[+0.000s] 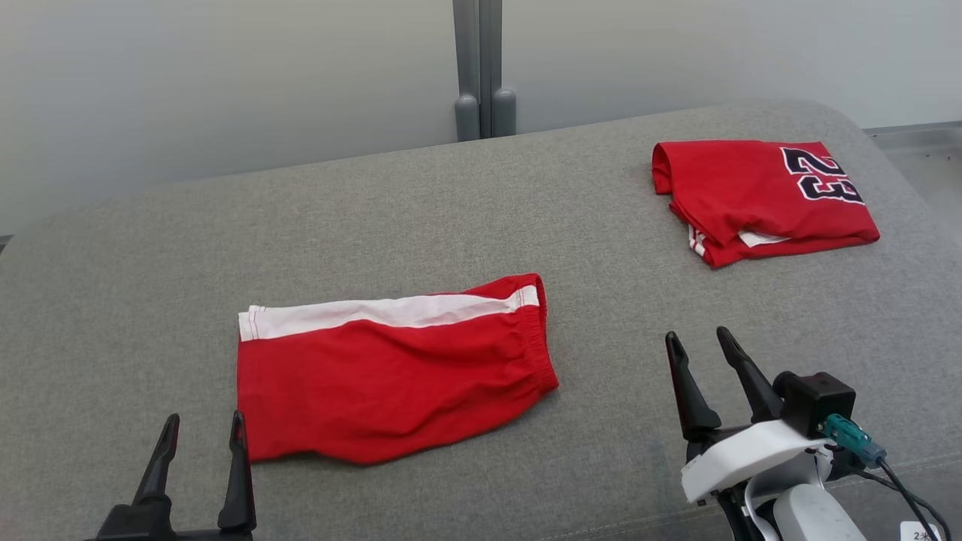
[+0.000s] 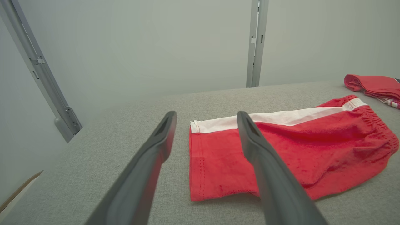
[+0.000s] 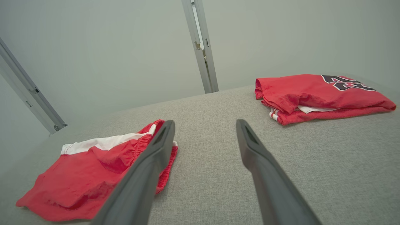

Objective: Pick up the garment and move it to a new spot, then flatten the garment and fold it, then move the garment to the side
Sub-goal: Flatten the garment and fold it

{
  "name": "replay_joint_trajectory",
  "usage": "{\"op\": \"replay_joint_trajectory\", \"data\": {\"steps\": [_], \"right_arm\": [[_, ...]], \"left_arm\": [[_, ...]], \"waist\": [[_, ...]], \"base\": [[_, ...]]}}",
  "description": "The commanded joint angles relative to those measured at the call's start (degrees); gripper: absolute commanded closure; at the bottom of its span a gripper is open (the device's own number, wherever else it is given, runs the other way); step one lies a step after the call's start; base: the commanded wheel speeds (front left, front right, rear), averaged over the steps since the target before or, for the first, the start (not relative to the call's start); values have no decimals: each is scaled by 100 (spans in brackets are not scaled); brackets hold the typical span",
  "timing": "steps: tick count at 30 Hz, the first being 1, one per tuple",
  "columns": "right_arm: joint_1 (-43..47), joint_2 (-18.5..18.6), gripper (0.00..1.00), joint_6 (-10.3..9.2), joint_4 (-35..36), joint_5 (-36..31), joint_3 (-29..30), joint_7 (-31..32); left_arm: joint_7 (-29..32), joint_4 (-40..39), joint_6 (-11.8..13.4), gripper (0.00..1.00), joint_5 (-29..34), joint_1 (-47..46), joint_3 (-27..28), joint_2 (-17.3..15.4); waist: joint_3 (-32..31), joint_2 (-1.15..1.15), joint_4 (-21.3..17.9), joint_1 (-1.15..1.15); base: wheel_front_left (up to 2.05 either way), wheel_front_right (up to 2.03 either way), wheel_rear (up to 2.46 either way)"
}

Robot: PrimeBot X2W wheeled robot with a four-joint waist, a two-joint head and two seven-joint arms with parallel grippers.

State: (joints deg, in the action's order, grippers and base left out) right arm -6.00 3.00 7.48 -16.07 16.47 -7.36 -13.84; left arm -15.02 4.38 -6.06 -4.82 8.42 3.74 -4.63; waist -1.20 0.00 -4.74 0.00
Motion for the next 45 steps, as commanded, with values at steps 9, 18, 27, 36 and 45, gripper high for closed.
{"op": "replay_joint_trajectory", "data": {"steps": [9,18,27,36,45], "right_arm": [[-341,2,0,1,-155,-36,-309,84],[-1035,0,0,1,-928,59,-717,99],[-2206,-1,0,1,-2739,356,-1097,109],[-2963,1,0,1,-4193,922,-1379,1],[-3250,1,0,1,-5056,1464,-1775,119]], "left_arm": [[-11,34,-30,0,51,-141,8,29],[-12,70,-35,0,94,-267,-126,72],[-12,133,-35,0,118,-572,-402,106],[-11,222,-4,0,111,-838,-581,138],[-12,209,40,0,143,-945,-656,153]], "waist": [[16,0,100,0],[61,0,346,0],[353,0,858,0],[624,0,1233,0],[743,0,1369,0]], "base": [[0,0,0],[0,0,0],[0,0,0],[0,0,0],[0,0,0]]}}
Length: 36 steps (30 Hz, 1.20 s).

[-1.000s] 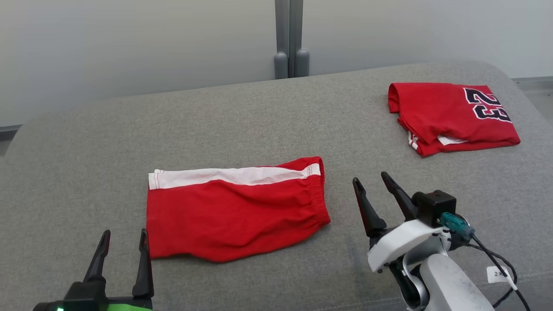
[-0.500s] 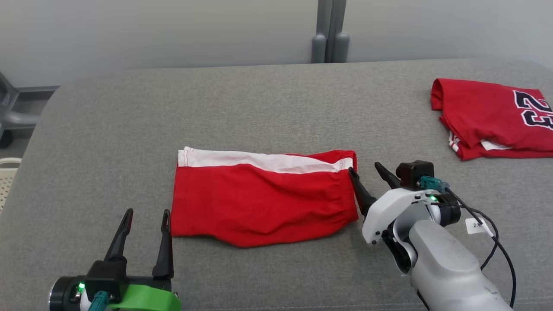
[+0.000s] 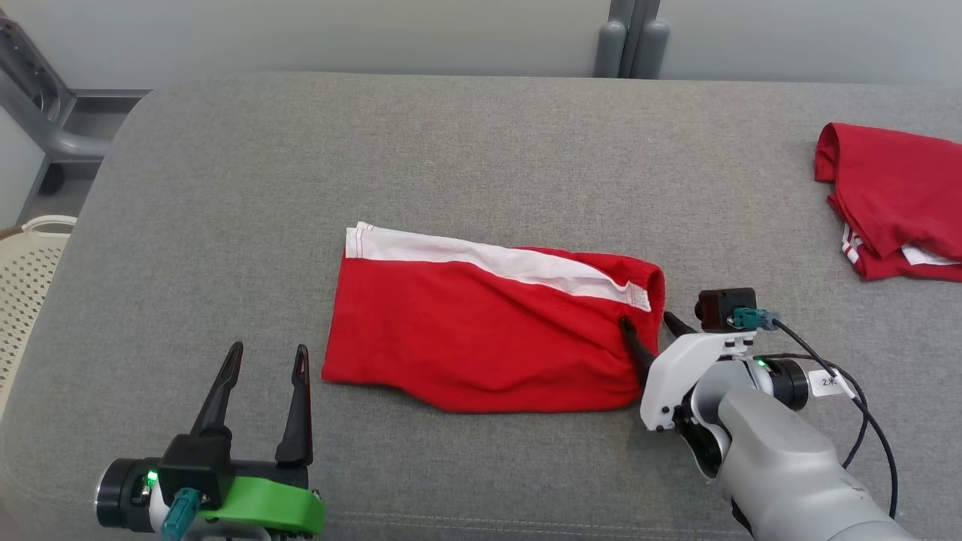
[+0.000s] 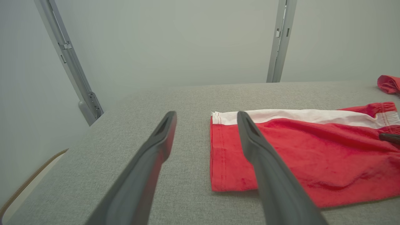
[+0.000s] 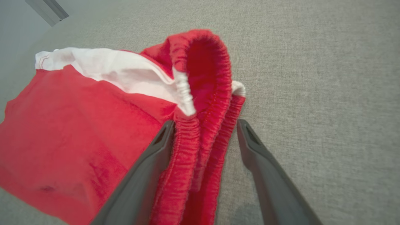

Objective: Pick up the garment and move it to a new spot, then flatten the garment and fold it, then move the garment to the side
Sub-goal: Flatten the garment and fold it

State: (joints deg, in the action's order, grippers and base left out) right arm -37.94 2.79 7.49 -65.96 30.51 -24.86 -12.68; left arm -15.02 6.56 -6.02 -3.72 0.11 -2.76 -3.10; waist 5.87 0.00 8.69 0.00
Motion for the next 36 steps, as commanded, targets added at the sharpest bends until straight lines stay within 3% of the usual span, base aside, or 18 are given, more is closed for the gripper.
{"op": "replay_joint_trajectory", "data": {"steps": [1,4,5,6,15,26,31,36], "right_arm": [[-80,26,0,0,-154,116,-48,51],[-96,21,0,0,-215,587,-250,206],[-84,20,72,0,-147,740,-354,186],[-97,22,100,0,-108,857,-458,132],[-316,59,100,-3,-253,1113,-572,-83],[-425,926,100,-3,-28,1236,-884,23],[-453,1197,100,-3,165,1310,-1104,282],[-294,1228,100,-1,925,1842,-1348,891]], "left_arm": [[-11,-3,37,0,26,-126,-4,0],[-12,64,17,0,1,-214,-28,5],[-12,71,15,0,-10,-224,-32,6],[-12,73,28,0,-20,-215,-12,8],[-12,40,49,0,-21,-112,87,10],[-11,3,89,0,-66,-48,40,14],[-12,25,82,0,-90,-20,49,16],[-11,24,80,0,-117,23,38,16]], "waist": [[48,0,30,0],[85,0,68,0],[93,0,67,0],[94,0,44,0],[45,0,-240,0],[-22,0,-554,0],[-61,0,-615,0],[-95,0,-644,0]], "base": [[0,0,0],[0,0,0],[0,0,0],[0,0,0],[0,0,0],[0,0,0],[0,0,0],[0,0,0]]}}
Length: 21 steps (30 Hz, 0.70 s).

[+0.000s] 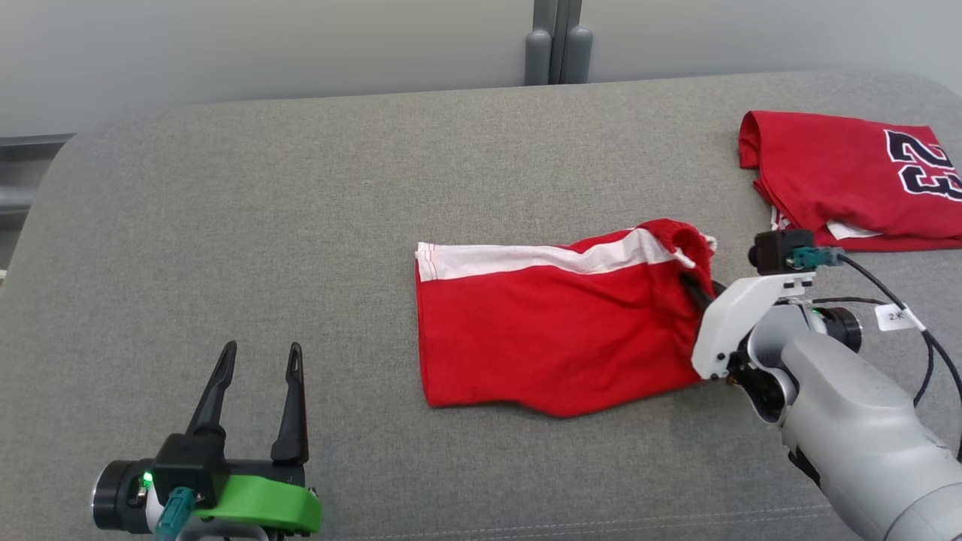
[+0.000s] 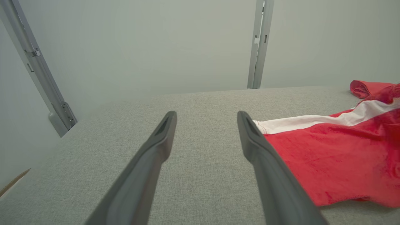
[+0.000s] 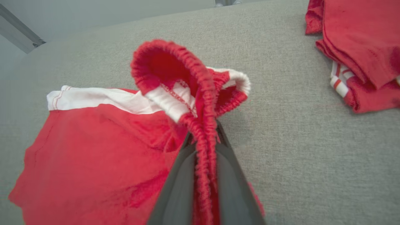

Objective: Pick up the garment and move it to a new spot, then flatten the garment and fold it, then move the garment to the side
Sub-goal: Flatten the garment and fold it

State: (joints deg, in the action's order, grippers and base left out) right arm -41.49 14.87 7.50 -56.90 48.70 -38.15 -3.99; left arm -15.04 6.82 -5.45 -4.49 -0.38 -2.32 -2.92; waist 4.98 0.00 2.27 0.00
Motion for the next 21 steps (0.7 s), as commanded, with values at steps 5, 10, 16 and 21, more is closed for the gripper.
{"op": "replay_joint_trajectory", "data": {"steps": [5,10,16,21], "right_arm": [[207,196,100,-1,881,597,-324,576],[326,249,100,-1,1539,1405,-275,1080],[377,50,100,0,1809,2155,-49,1489],[318,-171,100,0,1726,2487,87,1699]], "left_arm": [[-11,3,24,0,-78,75,-67,-2],[-11,22,38,0,-124,29,-138,-2],[-11,33,69,0,-185,-39,-244,-3],[-11,57,86,0,-219,-56,-313,-3]], "waist": [[-36,0,32,0],[-23,0,114,0],[-8,0,282,0],[-29,0,408,0]], "base": [[0,0,0],[0,0,0],[0,0,0],[0,0,0]]}}
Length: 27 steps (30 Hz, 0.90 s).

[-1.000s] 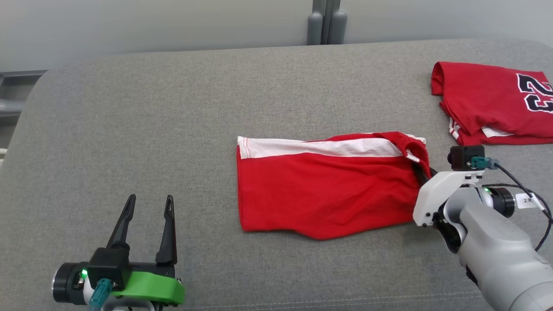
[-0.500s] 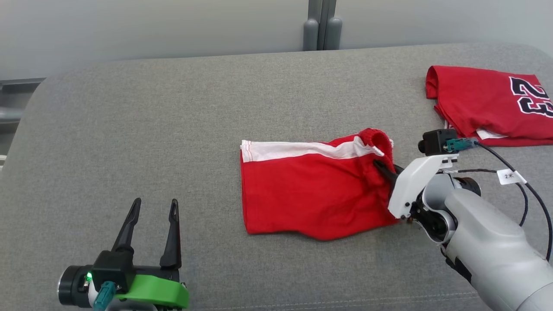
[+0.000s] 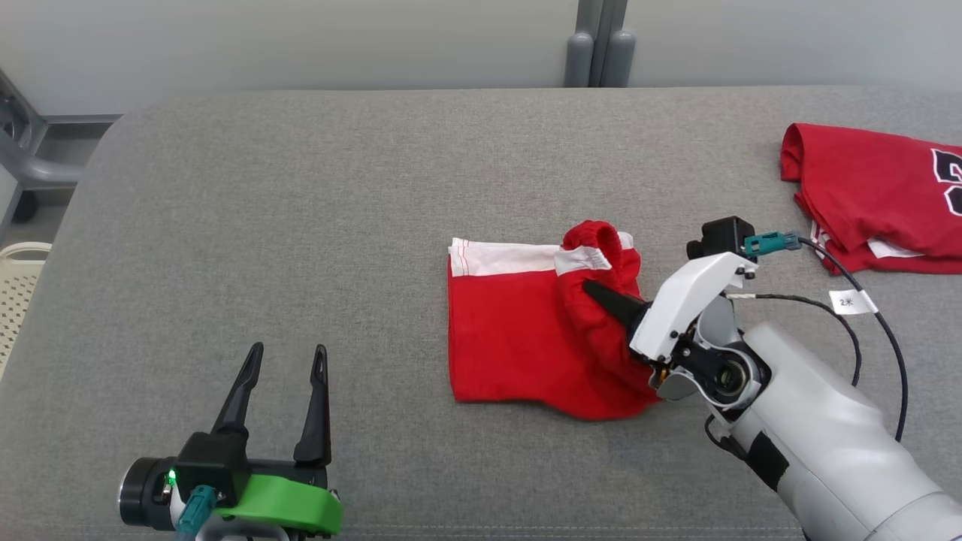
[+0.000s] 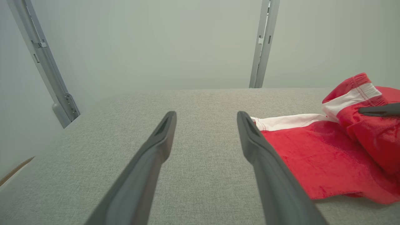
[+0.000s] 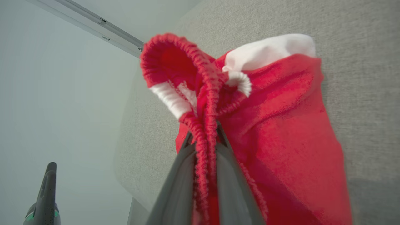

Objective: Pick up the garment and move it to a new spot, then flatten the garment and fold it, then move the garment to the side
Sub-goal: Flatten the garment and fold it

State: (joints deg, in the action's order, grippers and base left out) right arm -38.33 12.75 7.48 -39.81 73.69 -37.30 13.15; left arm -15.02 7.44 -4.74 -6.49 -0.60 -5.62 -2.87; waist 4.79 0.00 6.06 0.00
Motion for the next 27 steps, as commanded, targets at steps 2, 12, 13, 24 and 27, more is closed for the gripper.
{"op": "replay_joint_trajectory", "data": {"steps": [2,12,13,24,27], "right_arm": [[-45,-107,100,2,-76,125,56,71],[-503,-694,100,2,-1087,289,240,237],[-557,-739,100,2,-1211,310,266,211],[-1005,-962,100,2,-2195,484,310,114],[-1037,-976,100,2,-2318,511,239,86]], "left_arm": [[-12,-3,32,0,-44,-29,-16,-7],[-12,23,94,0,-138,-119,-206,-7],[-11,29,105,0,-153,-128,-243,-7],[-12,98,162,0,-259,-249,-483,-7],[-12,117,170,0,-274,-285,-538,-7]], "waist": [[-17,0,86,0],[37,0,407,0],[47,0,447,0],[144,0,824,0],[176,0,896,0]], "base": [[0,0,0],[0,0,0],[0,0,0],[0,0,0],[0,0,0]]}}
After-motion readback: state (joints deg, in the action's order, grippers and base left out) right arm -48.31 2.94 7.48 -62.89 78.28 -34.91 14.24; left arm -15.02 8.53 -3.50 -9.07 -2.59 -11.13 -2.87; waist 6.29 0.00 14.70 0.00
